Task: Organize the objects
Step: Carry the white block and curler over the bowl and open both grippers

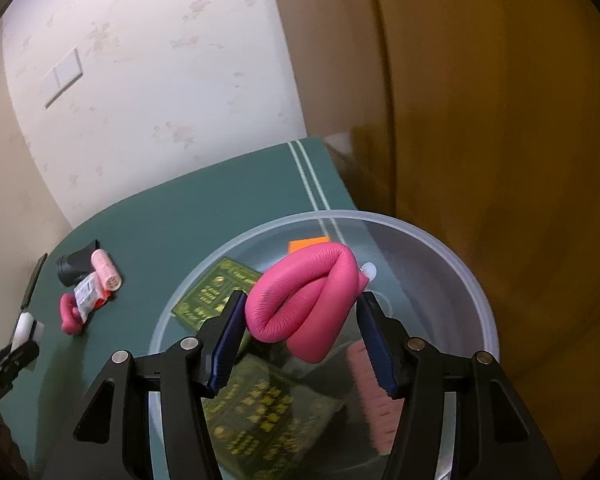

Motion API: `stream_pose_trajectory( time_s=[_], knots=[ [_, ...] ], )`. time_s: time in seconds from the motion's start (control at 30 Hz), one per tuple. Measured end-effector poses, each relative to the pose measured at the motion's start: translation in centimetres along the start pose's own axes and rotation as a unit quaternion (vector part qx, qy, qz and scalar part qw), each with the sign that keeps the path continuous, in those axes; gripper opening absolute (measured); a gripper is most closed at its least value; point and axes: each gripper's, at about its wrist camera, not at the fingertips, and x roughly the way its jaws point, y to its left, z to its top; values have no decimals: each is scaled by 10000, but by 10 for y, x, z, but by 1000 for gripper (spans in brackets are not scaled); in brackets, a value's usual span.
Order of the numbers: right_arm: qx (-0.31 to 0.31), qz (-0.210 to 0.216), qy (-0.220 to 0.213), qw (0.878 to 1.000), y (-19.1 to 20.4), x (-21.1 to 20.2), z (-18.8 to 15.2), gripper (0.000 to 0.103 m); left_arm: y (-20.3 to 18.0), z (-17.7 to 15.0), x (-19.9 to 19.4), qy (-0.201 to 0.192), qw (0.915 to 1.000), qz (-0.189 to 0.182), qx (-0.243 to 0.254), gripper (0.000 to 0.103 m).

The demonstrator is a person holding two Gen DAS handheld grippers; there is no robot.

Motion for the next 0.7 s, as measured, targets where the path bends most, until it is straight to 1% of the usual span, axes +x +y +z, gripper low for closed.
stream_pose_trajectory(
  time_s=[0.07,0.13,0.27,0.37,0.7],
  knots=[
    [109,40,10,9999,-6,1,1,62,-10,2,0,29,9999,-100,73,47],
    [235,94,-18,9997,-13,0,0,75,-19,3,1,45,9997,-168,150,47],
    [356,180,-87,9992,-18,-4,-1,75,-42,5,1,81,9987,-357,342,47],
    [412,179,-177,9988,-18,-9,-1,75,-60,6,5,175,9969,-619,452,47],
    [673,283,-413,9965,-25,-26,0,75,-131,8,15,347,9864,-1217,1048,48]
  ],
)
